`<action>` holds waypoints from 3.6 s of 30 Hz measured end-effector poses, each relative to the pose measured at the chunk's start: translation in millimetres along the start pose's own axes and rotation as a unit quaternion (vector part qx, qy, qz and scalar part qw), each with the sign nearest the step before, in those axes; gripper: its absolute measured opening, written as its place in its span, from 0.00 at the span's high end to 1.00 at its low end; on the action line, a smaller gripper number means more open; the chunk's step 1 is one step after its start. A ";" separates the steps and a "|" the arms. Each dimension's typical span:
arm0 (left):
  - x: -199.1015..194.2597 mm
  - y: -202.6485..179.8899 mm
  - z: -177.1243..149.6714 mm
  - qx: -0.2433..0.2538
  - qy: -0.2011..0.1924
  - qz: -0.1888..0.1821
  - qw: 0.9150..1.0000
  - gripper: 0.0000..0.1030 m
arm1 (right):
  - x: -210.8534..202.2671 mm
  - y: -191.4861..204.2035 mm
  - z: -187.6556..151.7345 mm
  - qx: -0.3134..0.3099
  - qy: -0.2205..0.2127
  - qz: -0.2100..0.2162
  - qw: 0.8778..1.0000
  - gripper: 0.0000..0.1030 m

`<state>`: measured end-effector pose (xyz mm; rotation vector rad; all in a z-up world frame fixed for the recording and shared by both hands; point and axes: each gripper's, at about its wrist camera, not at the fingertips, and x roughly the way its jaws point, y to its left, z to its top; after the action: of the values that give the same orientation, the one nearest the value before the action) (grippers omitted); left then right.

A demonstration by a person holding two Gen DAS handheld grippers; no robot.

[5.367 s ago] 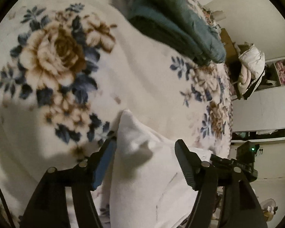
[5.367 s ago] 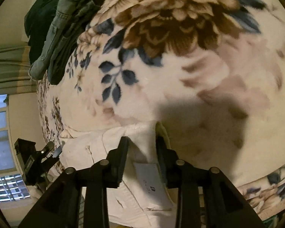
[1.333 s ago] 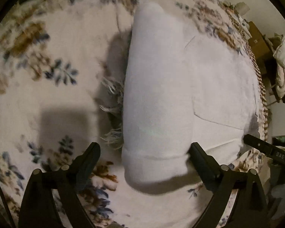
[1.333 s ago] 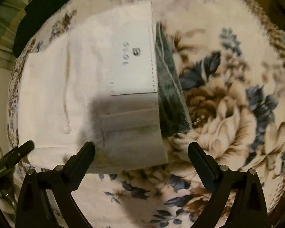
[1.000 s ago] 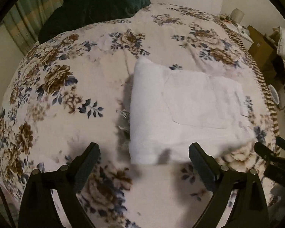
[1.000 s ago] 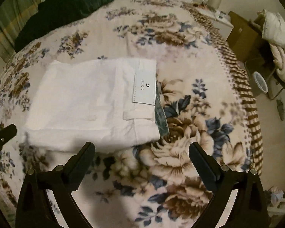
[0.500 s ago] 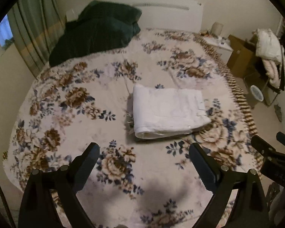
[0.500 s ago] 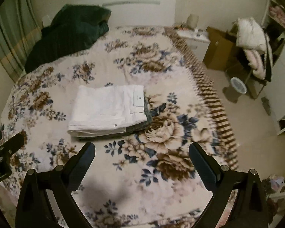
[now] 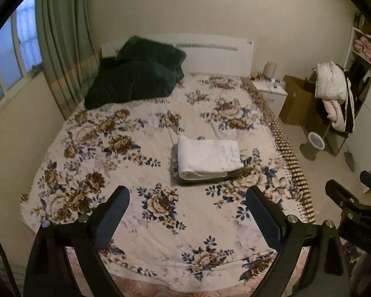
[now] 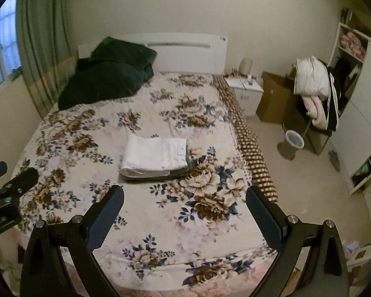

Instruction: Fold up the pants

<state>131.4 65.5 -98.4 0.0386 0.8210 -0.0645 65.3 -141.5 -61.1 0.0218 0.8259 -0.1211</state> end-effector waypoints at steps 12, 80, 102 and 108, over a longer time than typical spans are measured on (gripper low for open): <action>-91.4 -12.6 -10.5 -0.004 -0.052 0.009 0.999 0.06 | -146.8 -11.5 -4.3 -0.006 -0.049 0.016 0.999 0.02; -20.5 -29.7 3.4 -0.015 -0.033 0.071 0.997 0.00 | -3.1 -24.9 20.2 0.011 -0.013 0.009 1.000 0.00; -18.9 -25.5 -0.8 -0.015 -0.033 0.068 0.997 0.00 | -1.0 -20.5 17.5 0.010 -0.012 0.011 1.000 0.00; -19.0 -26.2 -1.9 -0.010 -0.035 0.069 0.997 0.00 | -2.4 -17.8 15.7 0.007 -0.015 0.010 1.000 0.00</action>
<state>115.2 40.3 -86.0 0.0728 0.7463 0.0724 73.1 -160.0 -48.1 0.0414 0.7955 -0.1081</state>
